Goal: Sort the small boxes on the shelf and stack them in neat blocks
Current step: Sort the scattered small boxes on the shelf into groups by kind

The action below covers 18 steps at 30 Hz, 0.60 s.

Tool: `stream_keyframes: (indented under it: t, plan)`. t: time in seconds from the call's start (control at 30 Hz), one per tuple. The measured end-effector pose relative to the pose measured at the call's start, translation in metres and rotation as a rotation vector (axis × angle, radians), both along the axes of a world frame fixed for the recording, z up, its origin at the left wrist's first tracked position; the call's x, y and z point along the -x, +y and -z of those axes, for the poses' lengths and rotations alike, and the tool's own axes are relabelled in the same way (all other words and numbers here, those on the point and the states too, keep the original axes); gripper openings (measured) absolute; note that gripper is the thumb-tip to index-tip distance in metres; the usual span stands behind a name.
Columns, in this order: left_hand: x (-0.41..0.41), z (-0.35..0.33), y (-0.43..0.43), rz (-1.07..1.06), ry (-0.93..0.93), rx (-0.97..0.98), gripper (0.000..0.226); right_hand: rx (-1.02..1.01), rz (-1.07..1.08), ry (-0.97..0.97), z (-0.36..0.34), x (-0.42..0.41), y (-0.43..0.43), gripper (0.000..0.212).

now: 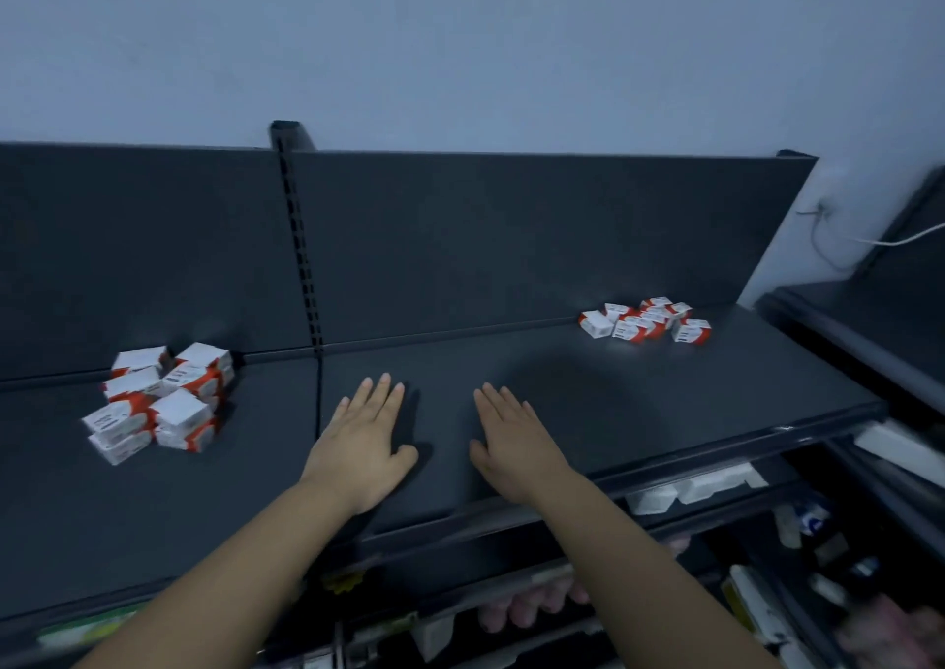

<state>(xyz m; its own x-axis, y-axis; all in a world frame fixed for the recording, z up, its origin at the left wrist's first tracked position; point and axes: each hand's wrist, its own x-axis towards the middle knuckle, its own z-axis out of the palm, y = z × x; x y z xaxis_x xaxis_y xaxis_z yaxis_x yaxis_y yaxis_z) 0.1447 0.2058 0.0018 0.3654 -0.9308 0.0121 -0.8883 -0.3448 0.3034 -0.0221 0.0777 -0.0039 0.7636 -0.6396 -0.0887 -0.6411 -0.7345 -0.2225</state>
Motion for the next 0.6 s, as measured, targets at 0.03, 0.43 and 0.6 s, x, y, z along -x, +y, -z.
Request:
stream_keyframes:
  t: [0.03, 0.43, 0.6]
  plan:
    - [0.011, -0.001, -0.007, -0.003, 0.002, 0.001, 0.074, -0.001, 0.004, 0.004, 0.000, 0.013, -0.007, 0.066]
    - [0.122, 0.002, -0.084, 0.079, 0.027, 0.000, 0.073, 0.018, 0.065, 0.000, 0.006, 0.128, -0.069, 0.066]
    - [0.146, 0.004, -0.118, 0.132, 0.035, 0.006, 0.073, -0.013, 0.106, 0.017, 0.012, 0.156, -0.090, 0.065]
